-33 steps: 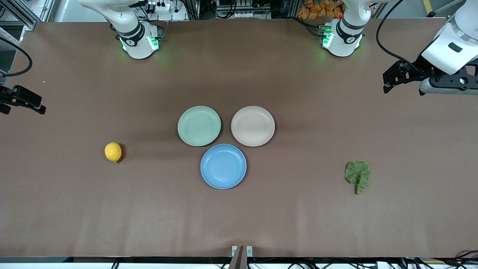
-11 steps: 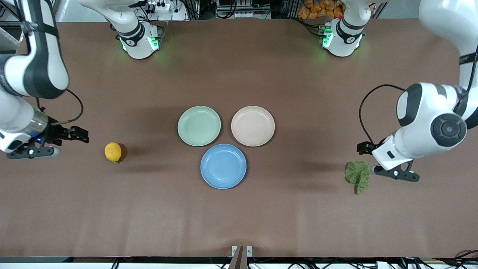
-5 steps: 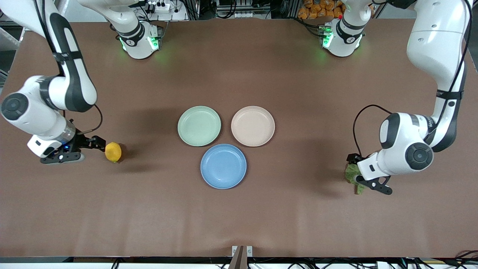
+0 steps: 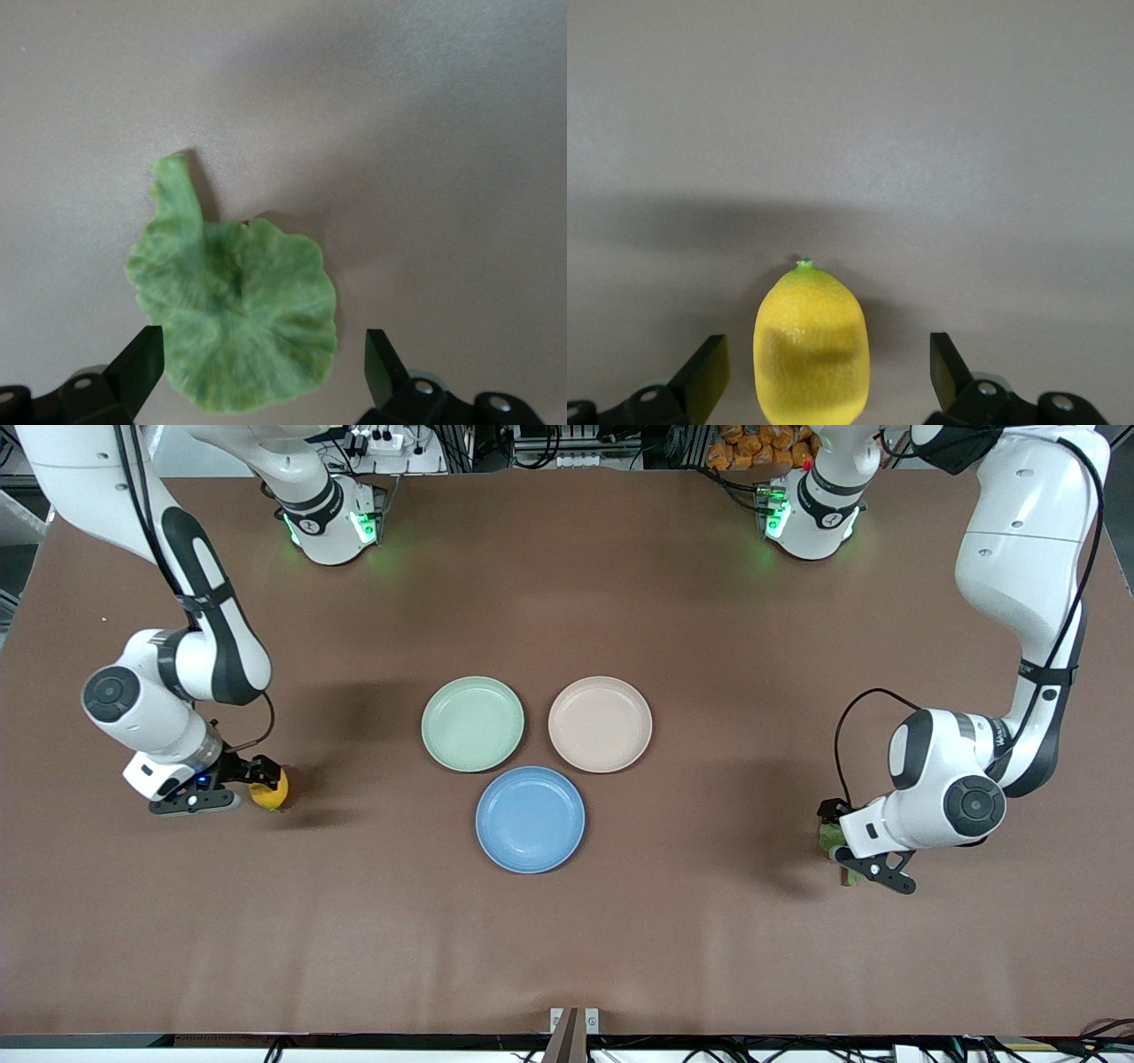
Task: Place lemon and lettuce in plates
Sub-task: 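Close the right gripper on the lemon while the left gripper grasps lettuce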
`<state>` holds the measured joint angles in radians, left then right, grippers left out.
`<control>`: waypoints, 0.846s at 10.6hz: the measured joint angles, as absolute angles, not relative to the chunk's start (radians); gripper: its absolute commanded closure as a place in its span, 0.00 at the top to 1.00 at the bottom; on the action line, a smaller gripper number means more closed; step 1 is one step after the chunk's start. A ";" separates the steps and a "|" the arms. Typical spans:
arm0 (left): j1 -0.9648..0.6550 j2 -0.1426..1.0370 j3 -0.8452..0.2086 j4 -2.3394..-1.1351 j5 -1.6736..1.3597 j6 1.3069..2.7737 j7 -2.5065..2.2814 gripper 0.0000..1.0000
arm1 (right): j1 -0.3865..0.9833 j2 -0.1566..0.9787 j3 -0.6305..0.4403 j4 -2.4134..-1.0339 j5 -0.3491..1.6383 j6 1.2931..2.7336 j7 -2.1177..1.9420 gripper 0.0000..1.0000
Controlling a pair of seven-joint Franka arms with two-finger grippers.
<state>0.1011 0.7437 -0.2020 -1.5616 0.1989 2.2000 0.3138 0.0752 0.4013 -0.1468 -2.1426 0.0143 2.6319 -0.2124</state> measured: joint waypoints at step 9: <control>0.105 0.808 -0.193 -1.551 0.259 2.291 0.322 0.00 | 0.068 0.469 -0.127 -2.165 0.033 2.738 -0.212 0.00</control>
<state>0.1050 0.8081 -0.1927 -1.5506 0.2592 2.2914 0.3225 0.0680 0.4695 -0.1266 -2.1647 0.0329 2.7384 -0.2115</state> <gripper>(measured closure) 0.269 0.366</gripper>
